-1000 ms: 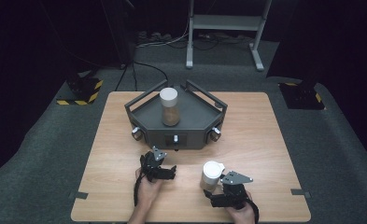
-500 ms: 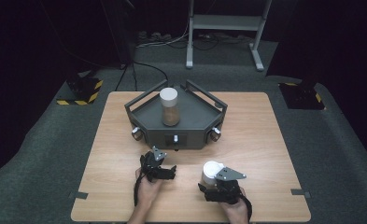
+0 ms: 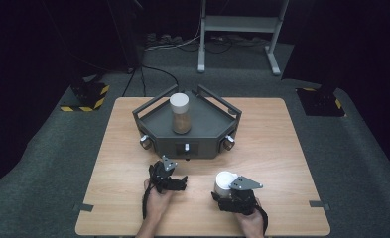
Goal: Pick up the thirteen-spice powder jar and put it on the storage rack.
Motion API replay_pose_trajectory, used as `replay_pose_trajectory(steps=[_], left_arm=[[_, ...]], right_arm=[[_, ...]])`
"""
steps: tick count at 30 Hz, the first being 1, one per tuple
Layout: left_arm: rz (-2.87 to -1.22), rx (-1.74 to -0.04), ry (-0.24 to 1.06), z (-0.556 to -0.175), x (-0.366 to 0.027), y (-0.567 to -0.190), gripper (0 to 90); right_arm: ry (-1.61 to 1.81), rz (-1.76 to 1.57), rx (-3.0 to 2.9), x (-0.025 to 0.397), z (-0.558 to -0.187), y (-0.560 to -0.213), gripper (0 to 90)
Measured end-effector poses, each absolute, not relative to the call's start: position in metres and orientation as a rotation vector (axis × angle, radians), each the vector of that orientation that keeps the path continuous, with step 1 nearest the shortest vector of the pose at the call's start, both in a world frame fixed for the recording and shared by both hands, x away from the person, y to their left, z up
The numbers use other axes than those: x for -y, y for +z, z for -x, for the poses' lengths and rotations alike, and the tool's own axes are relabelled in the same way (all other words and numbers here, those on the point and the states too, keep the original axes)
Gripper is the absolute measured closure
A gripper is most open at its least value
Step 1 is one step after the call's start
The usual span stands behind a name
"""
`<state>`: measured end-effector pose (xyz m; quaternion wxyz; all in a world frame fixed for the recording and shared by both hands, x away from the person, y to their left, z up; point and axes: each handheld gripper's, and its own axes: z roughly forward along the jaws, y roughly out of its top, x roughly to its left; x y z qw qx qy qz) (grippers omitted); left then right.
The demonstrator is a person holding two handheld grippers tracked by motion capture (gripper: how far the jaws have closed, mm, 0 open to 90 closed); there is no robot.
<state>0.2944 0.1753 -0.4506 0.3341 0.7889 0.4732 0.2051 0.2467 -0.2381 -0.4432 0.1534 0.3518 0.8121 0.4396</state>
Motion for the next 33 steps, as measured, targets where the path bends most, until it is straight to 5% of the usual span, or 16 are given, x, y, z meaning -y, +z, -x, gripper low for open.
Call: replay_pose_trajectory(steps=[33], left_arm=[[-2.058, -1.236, 0.538, -0.294, -0.175, -0.451, 2.9]], right_arm=[[1.261, -1.014, -2.314, 0.236, -0.27, -0.416, 30.3]])
